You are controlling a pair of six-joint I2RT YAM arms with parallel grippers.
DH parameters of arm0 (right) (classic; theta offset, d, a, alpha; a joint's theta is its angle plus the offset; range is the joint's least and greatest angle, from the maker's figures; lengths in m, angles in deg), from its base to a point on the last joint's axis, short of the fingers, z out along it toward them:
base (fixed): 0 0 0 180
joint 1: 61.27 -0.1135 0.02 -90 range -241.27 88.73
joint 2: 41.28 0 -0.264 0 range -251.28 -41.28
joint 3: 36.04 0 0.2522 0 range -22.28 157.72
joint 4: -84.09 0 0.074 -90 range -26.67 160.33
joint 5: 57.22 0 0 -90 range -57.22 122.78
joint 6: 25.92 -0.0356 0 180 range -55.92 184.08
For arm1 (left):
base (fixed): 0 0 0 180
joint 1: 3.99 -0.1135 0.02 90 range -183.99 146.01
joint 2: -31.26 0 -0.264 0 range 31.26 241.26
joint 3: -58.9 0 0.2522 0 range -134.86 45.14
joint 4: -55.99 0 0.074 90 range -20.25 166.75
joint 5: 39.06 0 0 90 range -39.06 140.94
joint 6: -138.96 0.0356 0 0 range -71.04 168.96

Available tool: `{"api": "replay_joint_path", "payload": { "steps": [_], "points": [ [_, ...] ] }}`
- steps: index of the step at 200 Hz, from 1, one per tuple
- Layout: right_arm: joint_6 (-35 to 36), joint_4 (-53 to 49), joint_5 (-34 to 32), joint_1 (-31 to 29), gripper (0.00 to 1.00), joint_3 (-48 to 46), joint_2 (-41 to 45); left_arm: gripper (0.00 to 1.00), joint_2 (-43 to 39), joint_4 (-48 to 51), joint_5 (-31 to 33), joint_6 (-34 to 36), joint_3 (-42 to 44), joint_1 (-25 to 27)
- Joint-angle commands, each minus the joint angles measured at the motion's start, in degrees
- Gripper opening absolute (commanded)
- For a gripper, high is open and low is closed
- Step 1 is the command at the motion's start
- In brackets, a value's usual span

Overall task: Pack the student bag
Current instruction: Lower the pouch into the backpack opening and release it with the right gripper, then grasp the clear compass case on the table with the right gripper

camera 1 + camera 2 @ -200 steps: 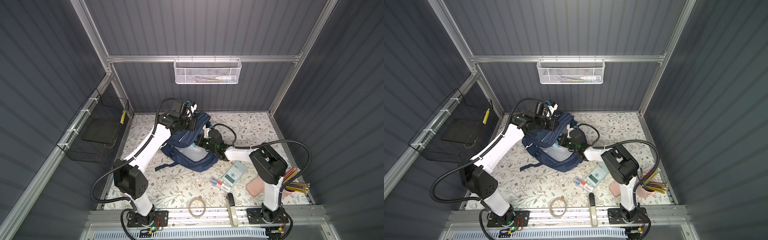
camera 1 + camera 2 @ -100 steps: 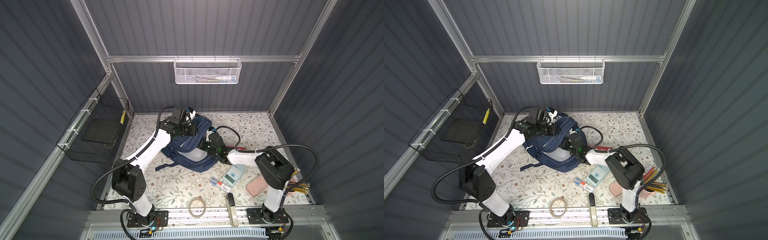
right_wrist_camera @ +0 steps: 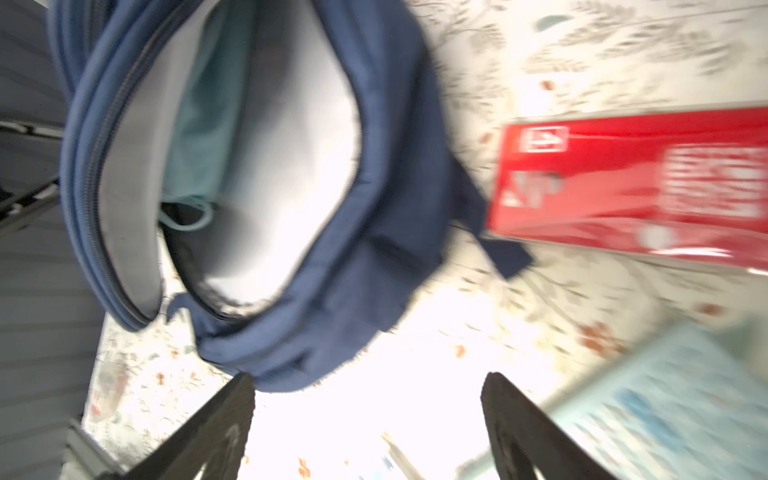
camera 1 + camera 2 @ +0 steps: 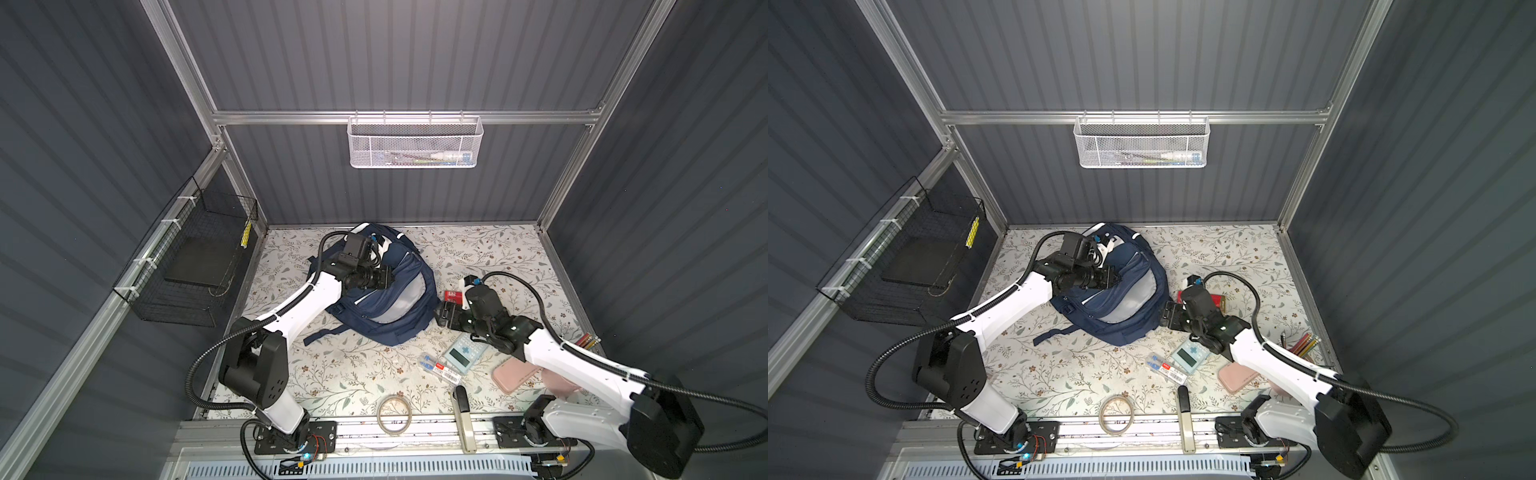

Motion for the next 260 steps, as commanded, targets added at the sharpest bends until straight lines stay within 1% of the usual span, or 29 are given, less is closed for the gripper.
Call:
{"api": "replay_joint_path", "payload": {
  "steps": [1, 13, 22, 30, 40, 52, 63, 75, 81, 84, 98, 103, 113, 124, 131, 144, 162, 188, 208, 241, 260],
  "points": [
    [5.1, -9.5, 4.8, 2.9, 0.89, -2.0, 5.1, 0.0, -1.1, 3.1, 4.2, -1.2, 2.9, -0.8],
    [10.1, -10.3, 7.5, 2.8, 0.88, -2.0, 6.4, 0.0, -1.6, 2.5, 3.6, -1.3, 4.1, -0.8],
    [11.4, -15.3, 4.5, 2.1, 0.88, -0.6, 6.8, 0.0, -2.2, 1.7, 2.9, -1.6, 4.9, -0.8],
    [12.9, -15.8, 3.2, 1.4, 0.88, -0.7, 7.4, 0.0, -2.7, 1.3, 2.7, -1.9, 5.3, -0.9],
    [15.2, -14.6, 5.7, 1.2, 0.87, -1.3, 7.5, 0.0, -2.8, 0.9, 1.7, -2.0, 5.2, -0.8],
    [18.1, -14.0, 9.8, 0.4, 0.84, -1.2, 6.2, 0.0, -2.8, 0.1, -0.8, -2.2, 5.2, -1.1],
    [20.3, -15.2, 8.0, -2.5, 0.83, 0.5, 3.9, 0.0, -2.8, -0.1, -1.2, -2.2, 5.0, -1.2],
    [25.0, -17.9, 4.8, -6.3, 0.83, 3.9, 0.5, 0.0, -2.8, 0.2, -1.2, -1.8, 4.4, -1.2],
    [28.6, -19.5, 3.9, -8.0, 0.83, 5.6, -2.3, 0.0, -2.8, 0.5, -1.2, -1.6, 4.0, -1.2],
    [30.3, -20.5, 3.4, -8.7, 0.83, 6.5, -3.4, 0.0, -2.8, 0.5, -2.9, -1.5, 4.0, -1.2],
    [36.6, -25.9, -0.3, -10.9, 0.83, 10.8, -8.3, 0.0, -2.6, 0.4, -4.4, -1.6, 3.6, -1.3],
    [38.8, -27.5, -0.6, -11.0, 0.83, 12.2, -9.6, 0.0, -2.7, 0.3, -4.5, -1.6, 3.4, -1.4],
    [44.9, -30.0, 1.3, -10.9, 0.84, 14.0, -10.7, 0.0, -3.1, 0.2, -4.3, -1.8, 3.6, -1.5],
    [49.4, -30.1, 1.5, -11.0, 0.83, 14.4, -10.9, 0.0, -3.5, -0.7, -4.5, -2.3, 4.1, -1.6],
    [50.0, -29.7, 2.3, -11.0, 0.83, 15.0, -11.2, 0.0, -3.5, -1.0, -4.6, -2.4, 4.3, -1.6],
    [52.5, -30.0, 6.7, -11.3, 0.83, 15.6, -12.0, 0.0, -3.6, -0.3, -3.9, -2.4, 3.8, -1.6],
    [55.7, -28.6, 8.0, -11.8, 0.82, 14.0, -14.7, 0.0, -4.1, 0.0, -3.2, -2.1, 3.4, -1.6],
    [57.5, -29.0, 8.3, -14.5, 0.8, 15.3, -22.0, 0.0, -3.3, 0.4, -3.9, -2.0, 2.7, -1.6],
    [57.9, -28.0, 7.9, -16.7, 0.78, 16.1, -26.1, 0.0, -3.0, 0.1, -4.9, -2.6, 2.9, -1.6],
    [57.0, -27.1, 7.2, -18.0, 0.76, 16.9, -28.9, 0.0, -3.5, -1.9, -4.6, -4.1, 4.3, -1.6],
    [57.0, -26.5, 5.7, -18.1, 0.71, 16.1, -29.9, 0.0, -3.2, -1.9, -4.9, -4.2, 4.4, -1.6]
  ]
}}
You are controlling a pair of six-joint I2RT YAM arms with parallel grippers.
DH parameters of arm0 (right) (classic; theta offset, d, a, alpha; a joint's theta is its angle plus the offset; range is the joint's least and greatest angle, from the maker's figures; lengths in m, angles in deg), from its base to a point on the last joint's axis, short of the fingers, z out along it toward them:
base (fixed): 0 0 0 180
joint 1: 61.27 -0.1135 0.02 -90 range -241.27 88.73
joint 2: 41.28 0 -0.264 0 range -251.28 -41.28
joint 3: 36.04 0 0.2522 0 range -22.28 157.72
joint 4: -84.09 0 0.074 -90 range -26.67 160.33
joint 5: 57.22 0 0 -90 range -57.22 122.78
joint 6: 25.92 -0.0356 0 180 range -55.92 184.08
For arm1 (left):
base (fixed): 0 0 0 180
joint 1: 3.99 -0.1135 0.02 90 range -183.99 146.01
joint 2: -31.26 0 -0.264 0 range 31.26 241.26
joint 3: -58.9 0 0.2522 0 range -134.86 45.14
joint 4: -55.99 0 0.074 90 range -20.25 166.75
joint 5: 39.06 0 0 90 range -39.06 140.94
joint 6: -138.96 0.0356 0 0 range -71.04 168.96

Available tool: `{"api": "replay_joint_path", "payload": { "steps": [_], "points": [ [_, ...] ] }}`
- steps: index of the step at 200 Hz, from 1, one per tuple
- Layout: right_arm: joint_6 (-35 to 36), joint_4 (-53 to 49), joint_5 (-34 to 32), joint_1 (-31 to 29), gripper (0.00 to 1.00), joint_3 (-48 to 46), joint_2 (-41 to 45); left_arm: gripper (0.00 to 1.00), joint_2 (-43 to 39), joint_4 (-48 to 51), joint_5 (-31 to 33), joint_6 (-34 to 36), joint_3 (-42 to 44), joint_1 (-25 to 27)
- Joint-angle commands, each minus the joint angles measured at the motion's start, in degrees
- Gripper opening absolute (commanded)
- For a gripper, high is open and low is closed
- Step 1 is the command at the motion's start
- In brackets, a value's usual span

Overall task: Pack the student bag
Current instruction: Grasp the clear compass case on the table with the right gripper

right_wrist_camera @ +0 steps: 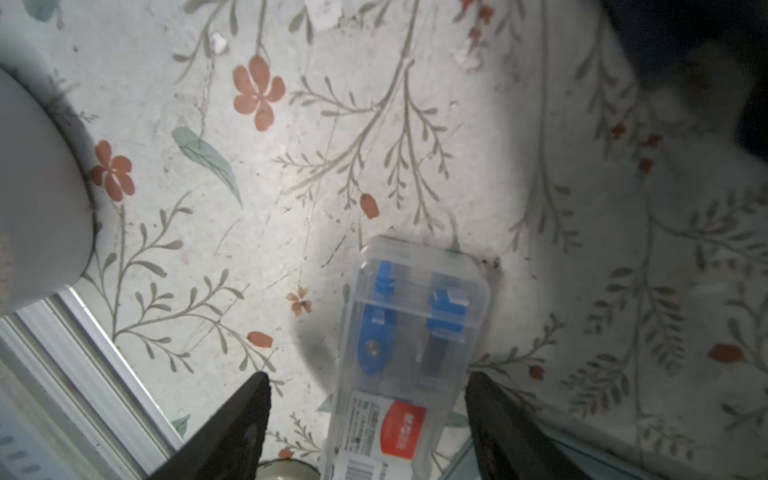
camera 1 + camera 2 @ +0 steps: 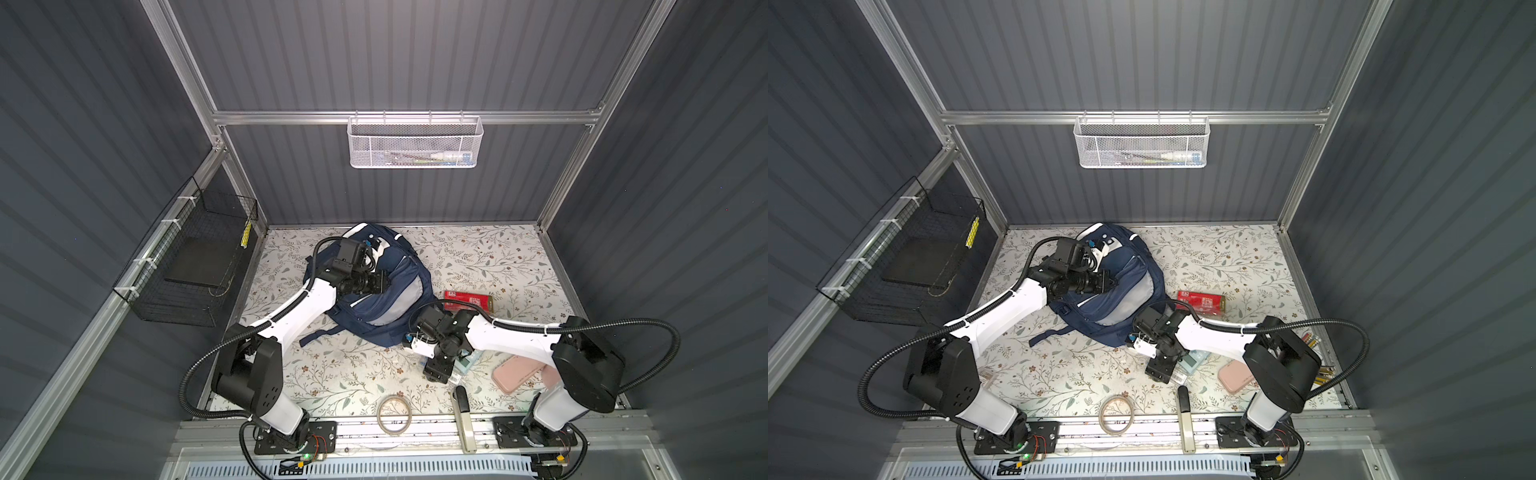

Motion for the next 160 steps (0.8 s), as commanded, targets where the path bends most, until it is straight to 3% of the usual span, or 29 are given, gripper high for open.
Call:
{"api": "replay_joint_path", "payload": {
  "steps": [1, 55, 84, 117, 128, 160],
  "points": [
    [1.0, 0.0, -1.0, -0.1, 0.7, 0.5, -1.1, 0.0, -0.6, 0.9, -1.6, -2.6, 0.3, -0.4],
    [-1.0, 0.6, -8.3, -1.5, 0.53, 1.1, -4.5, 0.0, -1.1, 0.4, -1.9, -3.4, 0.3, -0.4],
    [-2.5, 5.7, -6.1, -2.2, 0.46, 2.5, -4.0, 0.0, -0.9, 0.0, -1.8, -3.6, 0.3, -0.4],
    [0.2, 8.3, -3.3, -4.2, 0.48, 6.5, -6.6, 0.0, -0.4, -0.3, -2.0, -3.9, 0.3, -0.4],
    [0.2, 8.7, -2.9, -4.2, 0.52, 7.2, -7.6, 0.0, -0.3, -0.3, -2.3, -3.5, 0.3, -0.4],
    [1.9, 6.6, -5.3, -4.3, 0.58, 7.3, -8.3, 0.0, -0.5, -0.2, -1.6, -3.3, 0.8, -0.4]
  ]
}}
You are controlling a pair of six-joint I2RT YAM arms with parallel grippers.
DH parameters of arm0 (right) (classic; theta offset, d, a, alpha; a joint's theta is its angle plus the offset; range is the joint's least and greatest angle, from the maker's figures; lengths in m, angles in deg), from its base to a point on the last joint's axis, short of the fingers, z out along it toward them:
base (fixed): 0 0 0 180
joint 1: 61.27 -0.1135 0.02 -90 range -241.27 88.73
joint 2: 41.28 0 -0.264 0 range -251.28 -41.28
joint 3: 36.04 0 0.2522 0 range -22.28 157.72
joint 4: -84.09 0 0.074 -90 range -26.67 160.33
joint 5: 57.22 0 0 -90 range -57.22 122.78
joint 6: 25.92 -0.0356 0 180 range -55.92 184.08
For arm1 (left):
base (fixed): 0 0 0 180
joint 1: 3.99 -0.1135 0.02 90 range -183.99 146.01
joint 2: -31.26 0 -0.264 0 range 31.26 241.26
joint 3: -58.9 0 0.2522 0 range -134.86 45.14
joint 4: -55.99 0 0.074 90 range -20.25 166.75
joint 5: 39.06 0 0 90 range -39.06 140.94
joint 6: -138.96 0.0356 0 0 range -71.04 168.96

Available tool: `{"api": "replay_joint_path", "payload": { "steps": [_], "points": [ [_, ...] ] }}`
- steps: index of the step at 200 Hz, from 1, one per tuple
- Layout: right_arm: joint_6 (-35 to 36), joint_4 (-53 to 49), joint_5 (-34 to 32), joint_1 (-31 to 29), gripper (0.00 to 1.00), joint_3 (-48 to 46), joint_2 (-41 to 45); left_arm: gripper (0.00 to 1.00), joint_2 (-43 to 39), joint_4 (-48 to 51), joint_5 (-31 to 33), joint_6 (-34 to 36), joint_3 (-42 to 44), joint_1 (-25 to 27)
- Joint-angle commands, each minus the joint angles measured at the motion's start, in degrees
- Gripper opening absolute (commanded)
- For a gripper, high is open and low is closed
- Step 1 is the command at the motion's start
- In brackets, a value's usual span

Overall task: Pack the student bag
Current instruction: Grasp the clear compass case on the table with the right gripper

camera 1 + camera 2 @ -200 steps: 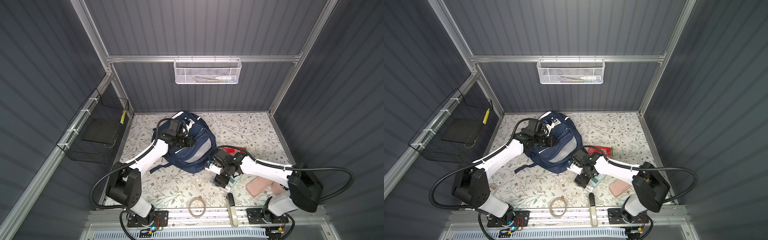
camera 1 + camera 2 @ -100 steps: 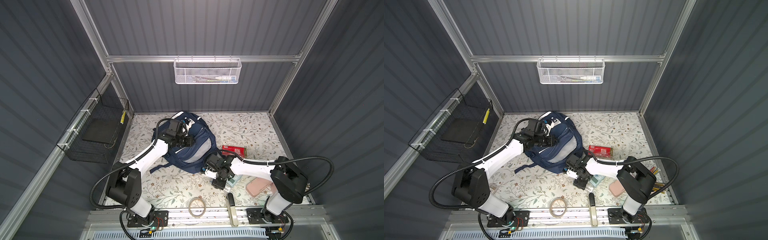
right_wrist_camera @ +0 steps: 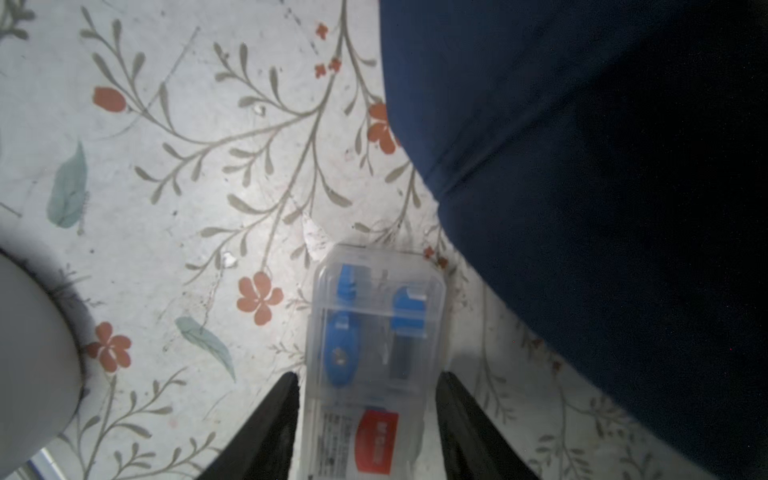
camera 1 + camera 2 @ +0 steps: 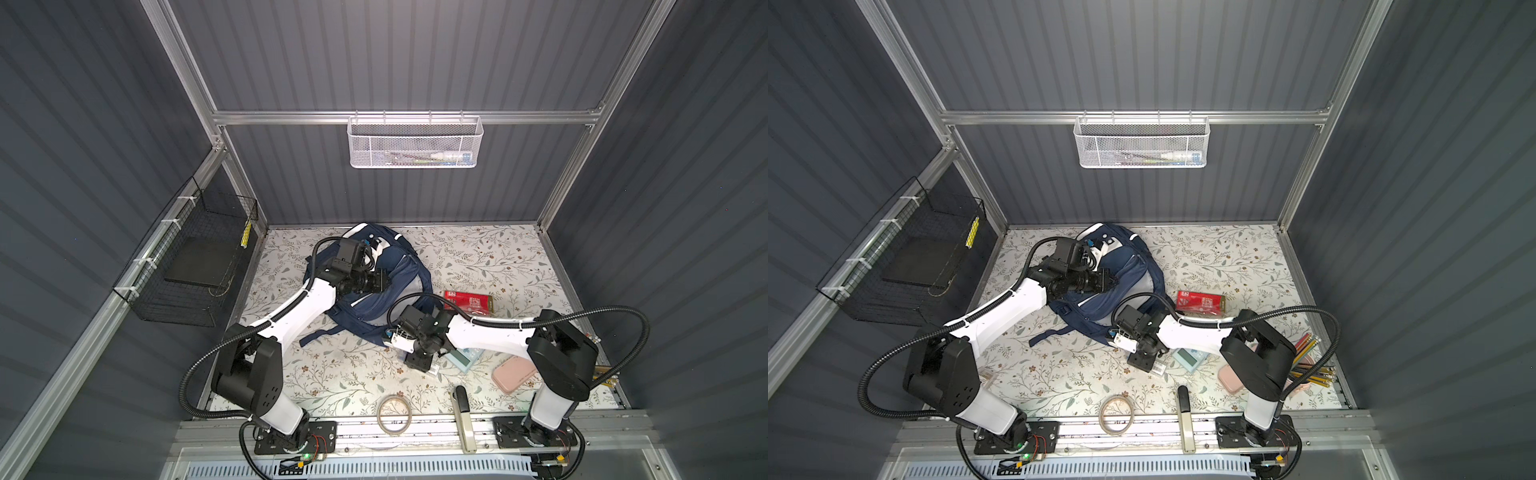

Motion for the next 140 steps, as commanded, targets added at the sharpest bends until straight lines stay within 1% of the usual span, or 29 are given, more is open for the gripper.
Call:
{"api": "replay_joint_path", "payload": {
  "steps": [1, 39, 77, 85, 92, 109, 122, 140],
  "points": [
    [2.1, -1.7, -0.8, 0.0, 0.58, 0.0, -0.2, 0.0, -0.5, 0.3, -1.0, -1.5, 0.8, -0.4],
    [1.1, -3.5, -1.4, -0.1, 0.62, -3.3, 3.2, 0.0, -0.8, 0.3, -0.9, -1.8, 1.2, -0.4],
    [-0.6, -5.2, -4.2, -0.1, 0.62, -7.5, 3.0, 0.0, -0.4, -0.1, -1.9, -2.5, 0.9, -0.4],
    [-0.9, -4.3, -3.9, -0.1, 0.6, -8.8, 3.2, 0.0, -0.6, -0.1, -2.0, -2.6, 0.8, -0.4],
    [-0.2, -3.8, -3.9, -0.2, 0.57, -9.5, 3.1, 0.0, -0.8, -0.1, -2.0, -2.6, 0.8, -0.4],
    [-0.4, -3.7, -3.4, -0.3, 0.51, -8.7, 3.2, 0.0, -1.3, -0.1, -1.4, -2.7, 0.6, -0.4],
    [-0.3, -2.5, -2.5, -0.3, 0.47, -8.5, 4.6, 0.0, -1.3, 0.3, -2.1, -2.7, -0.3, -0.4],
    [-0.4, -1.3, -0.8, -0.2, 0.39, -8.1, 7.4, 0.0, -1.5, 1.1, -3.0, -2.7, -2.1, -0.7]
  ]
}}
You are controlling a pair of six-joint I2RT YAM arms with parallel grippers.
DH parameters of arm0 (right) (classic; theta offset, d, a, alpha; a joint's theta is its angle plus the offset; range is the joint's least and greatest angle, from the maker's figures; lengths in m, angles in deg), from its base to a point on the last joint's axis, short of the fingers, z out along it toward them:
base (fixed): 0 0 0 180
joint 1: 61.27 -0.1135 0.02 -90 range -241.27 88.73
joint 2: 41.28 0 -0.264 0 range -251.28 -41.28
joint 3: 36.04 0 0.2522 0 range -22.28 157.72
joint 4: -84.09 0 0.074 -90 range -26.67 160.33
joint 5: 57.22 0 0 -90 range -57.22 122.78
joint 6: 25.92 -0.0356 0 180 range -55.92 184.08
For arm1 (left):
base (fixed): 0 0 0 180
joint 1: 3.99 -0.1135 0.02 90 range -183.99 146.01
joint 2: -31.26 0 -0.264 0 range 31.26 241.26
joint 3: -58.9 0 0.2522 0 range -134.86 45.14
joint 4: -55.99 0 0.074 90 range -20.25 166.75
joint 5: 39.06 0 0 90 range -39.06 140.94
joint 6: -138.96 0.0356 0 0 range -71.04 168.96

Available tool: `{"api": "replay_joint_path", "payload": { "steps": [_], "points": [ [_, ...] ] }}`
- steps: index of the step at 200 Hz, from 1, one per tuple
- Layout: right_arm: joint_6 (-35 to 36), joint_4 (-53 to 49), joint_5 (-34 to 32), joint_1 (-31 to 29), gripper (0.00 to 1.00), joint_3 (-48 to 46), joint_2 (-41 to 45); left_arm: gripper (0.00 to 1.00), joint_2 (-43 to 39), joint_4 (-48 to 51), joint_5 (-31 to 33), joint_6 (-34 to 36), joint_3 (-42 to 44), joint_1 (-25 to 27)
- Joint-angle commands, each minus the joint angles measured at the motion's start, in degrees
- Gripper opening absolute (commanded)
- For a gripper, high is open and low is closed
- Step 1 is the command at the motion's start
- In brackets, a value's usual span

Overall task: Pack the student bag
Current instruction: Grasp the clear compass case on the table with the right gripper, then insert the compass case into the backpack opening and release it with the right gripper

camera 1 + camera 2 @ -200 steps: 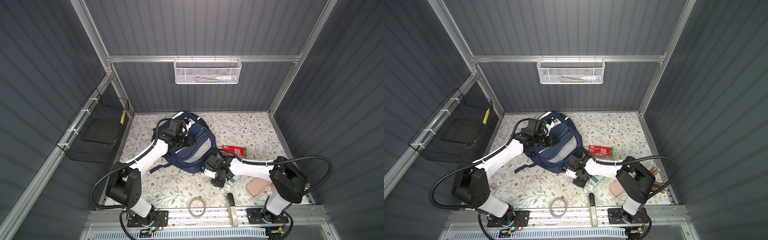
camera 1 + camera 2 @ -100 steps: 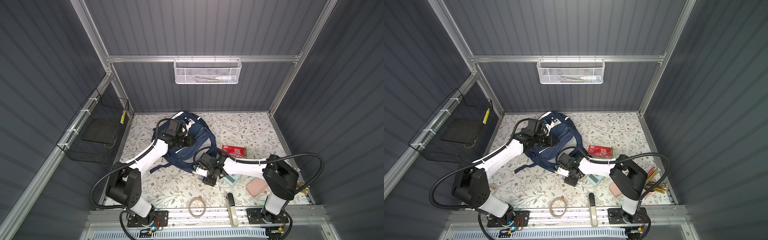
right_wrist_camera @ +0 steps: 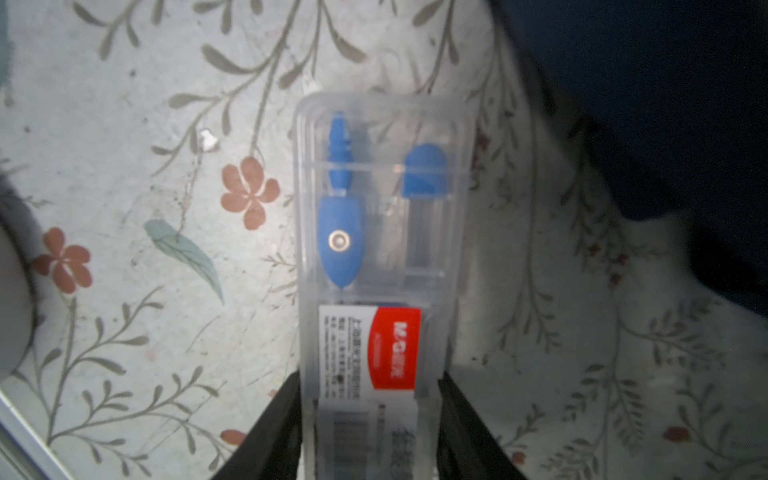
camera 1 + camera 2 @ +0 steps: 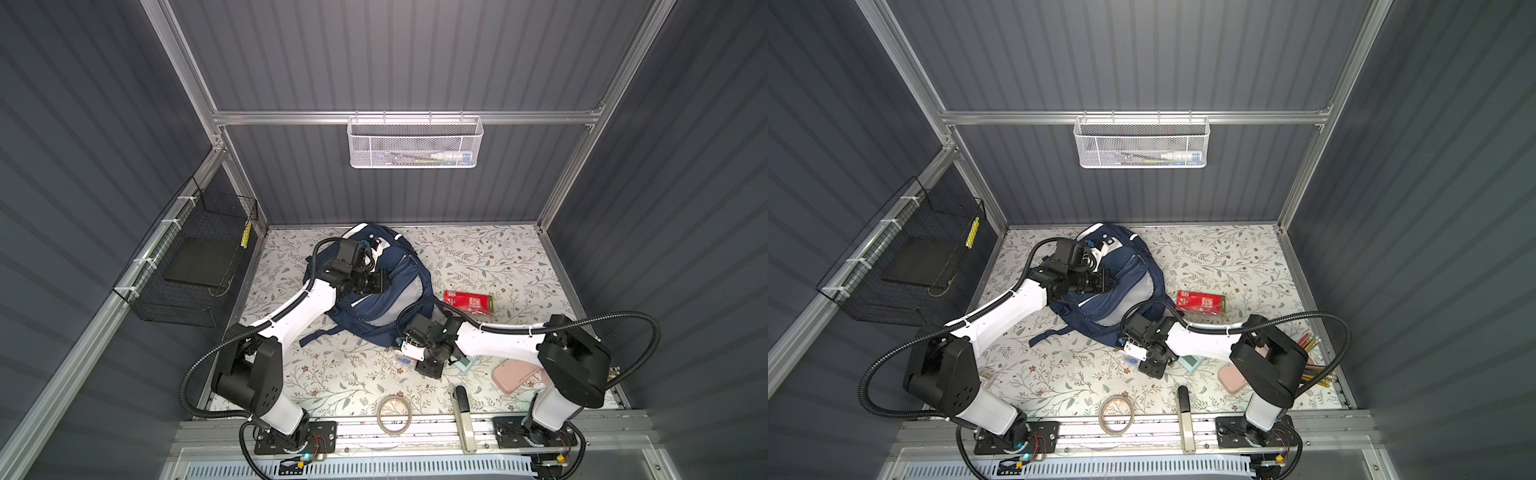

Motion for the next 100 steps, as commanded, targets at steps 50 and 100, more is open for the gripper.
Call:
{"api": "replay_joint_path", "payload": {
  "steps": [50, 100],
  "points": [
    [-3.1, -0.9, 3.8, -0.2, 0.35, -1.3, 12.8, 0.0, -0.8, 3.4, -4.7, -1.7, -6.7, -2.7],
    [-7.3, 2.4, 2.4, 6.9, 0.32, 6.2, 14.7, 0.0, -2.1, 2.4, -10.0, -4.5, -9.7, -3.9]
  ]
}}
